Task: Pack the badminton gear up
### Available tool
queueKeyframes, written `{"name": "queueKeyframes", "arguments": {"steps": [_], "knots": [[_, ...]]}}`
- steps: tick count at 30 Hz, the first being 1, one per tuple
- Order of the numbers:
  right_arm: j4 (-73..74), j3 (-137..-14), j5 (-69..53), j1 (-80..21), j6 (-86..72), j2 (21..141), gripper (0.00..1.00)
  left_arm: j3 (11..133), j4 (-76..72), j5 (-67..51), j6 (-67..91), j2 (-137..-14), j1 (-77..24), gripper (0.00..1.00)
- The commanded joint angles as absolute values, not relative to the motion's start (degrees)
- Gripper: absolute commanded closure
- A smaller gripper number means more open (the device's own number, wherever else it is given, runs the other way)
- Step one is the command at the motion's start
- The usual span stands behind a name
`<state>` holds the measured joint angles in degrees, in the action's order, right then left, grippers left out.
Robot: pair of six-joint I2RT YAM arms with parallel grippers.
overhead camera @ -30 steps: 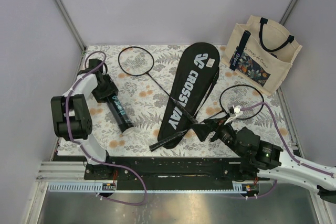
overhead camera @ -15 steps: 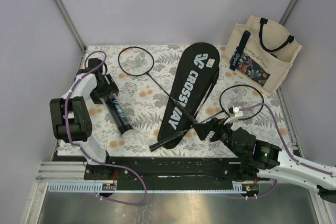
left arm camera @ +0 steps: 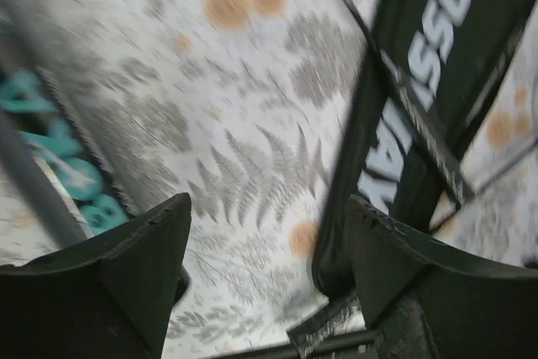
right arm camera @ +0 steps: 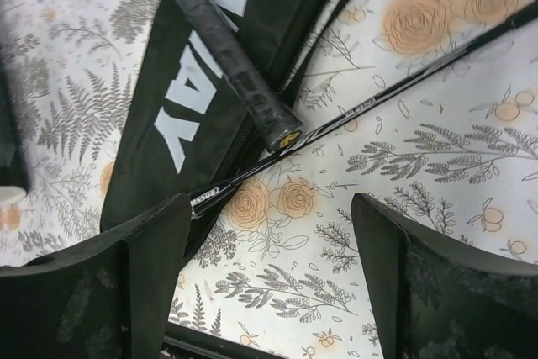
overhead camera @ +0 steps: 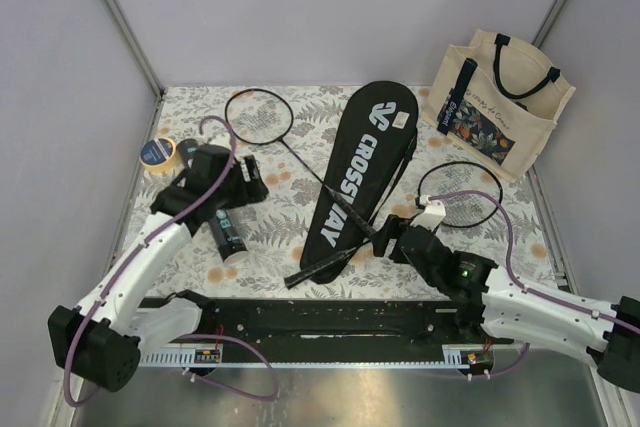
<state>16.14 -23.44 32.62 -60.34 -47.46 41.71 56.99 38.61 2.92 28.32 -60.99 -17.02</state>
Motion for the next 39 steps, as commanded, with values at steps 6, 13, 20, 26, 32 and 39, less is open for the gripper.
{"name": "queueKeyframes", "arguments": {"steps": [6, 13, 20, 26, 32, 39], "knots": [[3.10, -20.57, 24.34, -53.00, -56.87, 50.71, 0.18, 44.82, 28.48, -0.26, 33.65, -62.30, -38.31, 0.25], [-0.88, -30.92, 24.35, -52.56, -30.01, 57.99, 0.16, 41.66, 26.80, 11.39, 40.33, -55.83, -38.67, 0.24], [2.29, -42.17, 20.32, -50.72, -15.66, 71.43, 0.17, 41.05, 30.58, 19.68, 43.50, -42.99, -38.50, 0.22], [7.46, -53.07, 10.64, -46.94, -9.50, 84.09, 0.19, 38.85, 31.99, 23.45, 47.37, -39.99, -38.58, 0.22], [12.39, -61.16, 9.15, -44.92, -5.54, 95.61, 0.19, 39.55, 33.84, 25.49, 51.23, -43.06, -38.23, 0.21], [16.52, -66.27, 5.54, -42.80, -4.40, 103.70, 0.26, 40.43, 33.66, 25.93, 56.95, -44.47, -36.83, 0.22]]}}
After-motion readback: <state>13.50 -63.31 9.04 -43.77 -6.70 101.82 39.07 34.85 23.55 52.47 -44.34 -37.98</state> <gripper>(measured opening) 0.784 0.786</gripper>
